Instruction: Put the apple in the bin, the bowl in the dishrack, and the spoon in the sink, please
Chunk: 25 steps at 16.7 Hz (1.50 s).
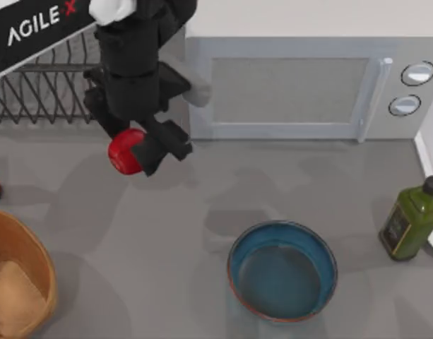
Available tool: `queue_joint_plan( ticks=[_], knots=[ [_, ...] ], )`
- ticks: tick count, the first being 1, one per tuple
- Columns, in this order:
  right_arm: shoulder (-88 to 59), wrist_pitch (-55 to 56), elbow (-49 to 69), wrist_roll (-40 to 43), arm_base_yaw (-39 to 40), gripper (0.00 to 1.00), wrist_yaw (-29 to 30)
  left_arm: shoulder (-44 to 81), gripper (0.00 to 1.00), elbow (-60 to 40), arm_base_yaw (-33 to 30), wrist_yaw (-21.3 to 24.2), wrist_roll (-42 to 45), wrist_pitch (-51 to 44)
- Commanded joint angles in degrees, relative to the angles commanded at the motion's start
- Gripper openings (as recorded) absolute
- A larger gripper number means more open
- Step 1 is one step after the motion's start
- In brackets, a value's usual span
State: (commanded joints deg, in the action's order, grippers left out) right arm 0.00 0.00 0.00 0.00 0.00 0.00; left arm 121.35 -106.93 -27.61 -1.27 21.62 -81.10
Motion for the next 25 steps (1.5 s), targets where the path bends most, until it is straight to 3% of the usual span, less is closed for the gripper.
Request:
queue_joint_plan(
  ticks=[9,12,20,25],
  knots=[
    [0.00,0.00,0.00,0.00,0.00,1.00,0.00,-20.34,0.00,21.92,5.24,-9.20,-34.09,-5.22],
    [0.00,0.00,0.00,0.00,0.00,1.00,0.00,-26.61,0.00,27.80,7.26,-13.04,-41.13,-7.34],
    [0.00,0.00,0.00,0.00,0.00,1.00,0.00,-28.27,0.00,29.88,8.32,-14.41,-42.37,-6.68],
    [0.00,0.00,0.00,0.00,0.00,1.00,0.00,-29.28,0.00,40.77,10.15,-14.81,-40.64,3.38]
  ],
)
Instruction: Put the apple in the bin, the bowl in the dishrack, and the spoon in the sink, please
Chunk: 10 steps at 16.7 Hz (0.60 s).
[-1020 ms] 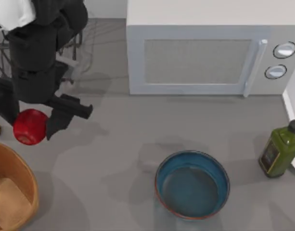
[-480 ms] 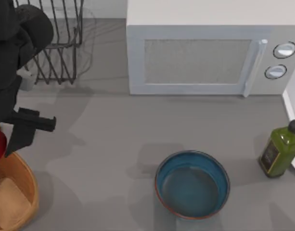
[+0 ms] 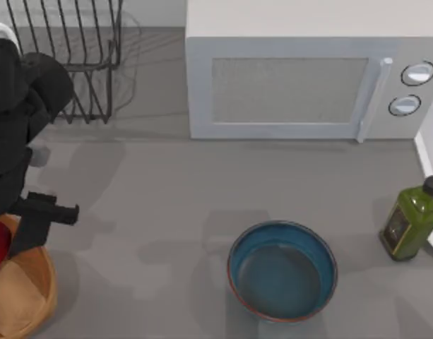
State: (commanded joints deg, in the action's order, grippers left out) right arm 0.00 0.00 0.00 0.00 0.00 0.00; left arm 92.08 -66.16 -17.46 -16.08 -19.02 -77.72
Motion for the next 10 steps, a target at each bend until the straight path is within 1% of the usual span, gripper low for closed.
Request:
queue_joint_plan(
  ticks=[3,7,10],
  knots=[
    [0.00,0.00,0.00,0.00,0.00,1.00,0.00,-0.38,0.00,4.72,1.26,-0.29,1.01,4.69],
    [0.00,0.00,0.00,0.00,0.00,1.00,0.00,-0.47,0.00,5.07,1.51,-0.34,1.23,5.13],
    [0.00,0.00,0.00,0.00,0.00,1.00,0.00,-0.47,0.23,5.07,1.51,-0.34,1.23,5.13]
  ],
)
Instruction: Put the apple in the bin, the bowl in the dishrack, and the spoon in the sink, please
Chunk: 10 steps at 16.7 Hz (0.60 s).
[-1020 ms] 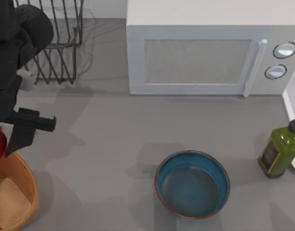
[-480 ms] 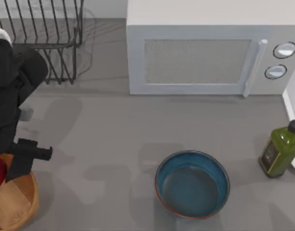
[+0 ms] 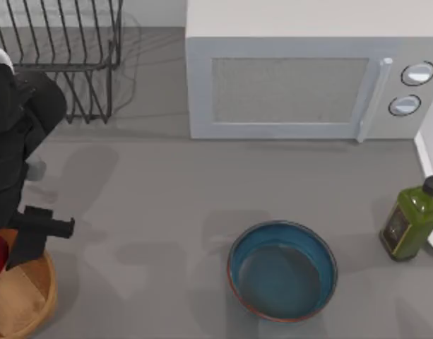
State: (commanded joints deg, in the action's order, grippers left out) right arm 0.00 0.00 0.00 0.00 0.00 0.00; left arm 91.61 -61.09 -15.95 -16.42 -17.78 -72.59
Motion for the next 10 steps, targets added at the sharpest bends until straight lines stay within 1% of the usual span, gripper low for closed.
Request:
queue_joint_plan(
  ticks=[10],
  knots=[
    [0.00,0.00,0.00,0.00,0.00,1.00,0.00,0.00,0.98,0.00,0.00,0.00,0.00,0.00]
  ],
)
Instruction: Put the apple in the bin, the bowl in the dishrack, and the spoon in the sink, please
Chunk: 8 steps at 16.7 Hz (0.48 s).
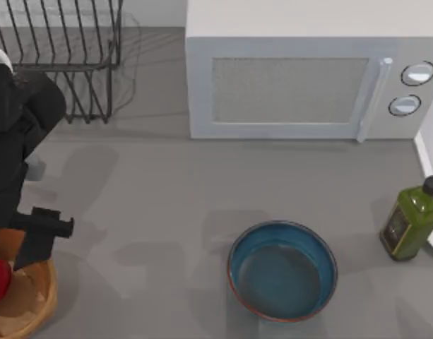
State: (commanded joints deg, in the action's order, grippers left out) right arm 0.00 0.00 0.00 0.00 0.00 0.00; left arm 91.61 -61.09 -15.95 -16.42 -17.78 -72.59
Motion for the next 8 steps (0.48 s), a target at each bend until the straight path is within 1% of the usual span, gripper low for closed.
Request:
queue_joint_plan(
  ticks=[1,8],
  knots=[
    [0.00,0.00,0.00,0.00,0.00,1.00,0.00,0.00,1.00,0.00,0.00,0.00,0.00,0.00],
    [0.00,0.00,0.00,0.00,0.00,1.00,0.00,0.00,1.00,0.00,0.00,0.00,0.00,0.00]
  ],
)
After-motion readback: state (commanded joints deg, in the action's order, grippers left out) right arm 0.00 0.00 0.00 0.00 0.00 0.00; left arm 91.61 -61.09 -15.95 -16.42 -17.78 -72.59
